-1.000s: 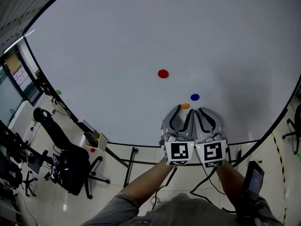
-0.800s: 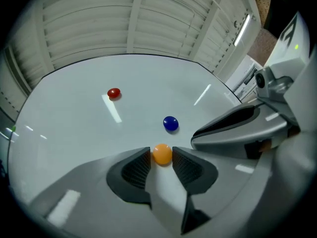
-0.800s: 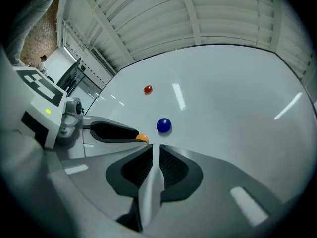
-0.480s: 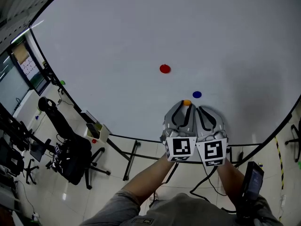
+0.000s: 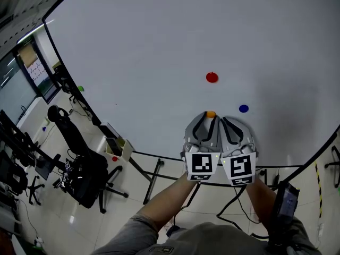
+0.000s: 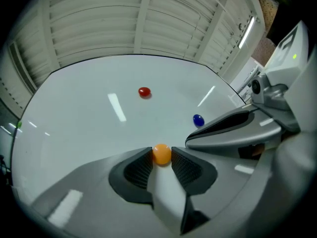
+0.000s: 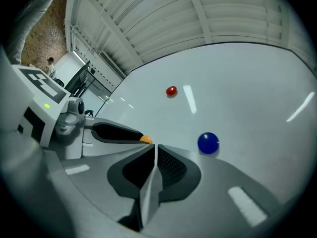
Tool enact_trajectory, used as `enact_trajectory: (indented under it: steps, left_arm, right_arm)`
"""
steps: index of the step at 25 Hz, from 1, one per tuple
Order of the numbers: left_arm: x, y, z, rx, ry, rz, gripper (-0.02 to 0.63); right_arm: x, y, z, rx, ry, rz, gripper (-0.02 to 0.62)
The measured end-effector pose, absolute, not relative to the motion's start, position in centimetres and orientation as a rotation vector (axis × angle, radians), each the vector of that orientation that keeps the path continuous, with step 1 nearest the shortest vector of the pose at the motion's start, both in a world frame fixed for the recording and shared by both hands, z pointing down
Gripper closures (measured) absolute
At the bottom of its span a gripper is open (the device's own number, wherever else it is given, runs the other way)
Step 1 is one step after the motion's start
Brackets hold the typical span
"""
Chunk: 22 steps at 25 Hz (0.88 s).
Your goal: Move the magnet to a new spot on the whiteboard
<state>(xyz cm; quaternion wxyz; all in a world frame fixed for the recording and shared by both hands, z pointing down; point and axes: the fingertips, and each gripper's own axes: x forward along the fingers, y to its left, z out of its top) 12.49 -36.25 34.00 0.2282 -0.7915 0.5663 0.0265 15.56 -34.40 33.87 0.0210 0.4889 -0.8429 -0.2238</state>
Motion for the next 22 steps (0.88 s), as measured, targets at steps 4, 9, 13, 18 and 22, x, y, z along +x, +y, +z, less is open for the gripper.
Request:
enact_trajectory:
  steps: [4,9,13,18,22]
  left_arm:
    - [8.2,-36.4,32.9,-2.193,1.545,0.11,0.486]
    - [2.5,-36.8,31.0,-2.195,1.499,0.139,0.487]
    - [-1.6,-36.7,29.2,-2.207,1.483,0.176,0.488]
    - [-7.0,-36.9,27.3,-2.21,1.472,0.201,0.488]
    - [-11.2,-37.4,26.2,-2.215,1.486,0.224,0.488]
  right_arm:
    - [11.1,-34.8,32.6,1.516,-2.608,-0.729,0.578]
    - [5.1,-35.5,30.4,1.542,-2.622,-0.759,0.589]
    - [0.9,-35.5,28.1,1.536,-2.626,-0.804,0.589]
    - [-4.7,-36.0,25.6,1.499,-2.614,-0.905,0.589]
    - [-9.0,-36.3,24.2,1.465,-2.658,-0.92,0.589]
